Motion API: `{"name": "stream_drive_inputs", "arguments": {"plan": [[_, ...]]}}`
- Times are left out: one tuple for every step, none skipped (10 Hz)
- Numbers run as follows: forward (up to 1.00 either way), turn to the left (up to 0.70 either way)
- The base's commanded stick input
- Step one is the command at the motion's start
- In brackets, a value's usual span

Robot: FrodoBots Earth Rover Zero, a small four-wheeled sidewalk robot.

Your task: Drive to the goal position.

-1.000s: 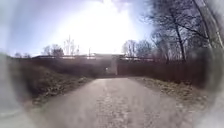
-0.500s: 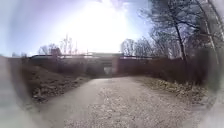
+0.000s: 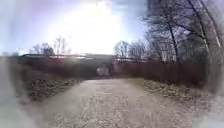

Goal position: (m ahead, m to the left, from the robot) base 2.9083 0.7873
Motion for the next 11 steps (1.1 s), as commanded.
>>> {"name": "stream_drive_inputs", "arguments": {"plan": [[1.00, 0.00], [1.00, 0.00], [1.00, 0.00], [1.00, 0.00], [1.00, 0.00], [1.00, 0.00], [1.00, 0.00], [1.00, 0.00], [1.00, 0.00], [1.00, 0.02], [1.00, 0.12]]}}
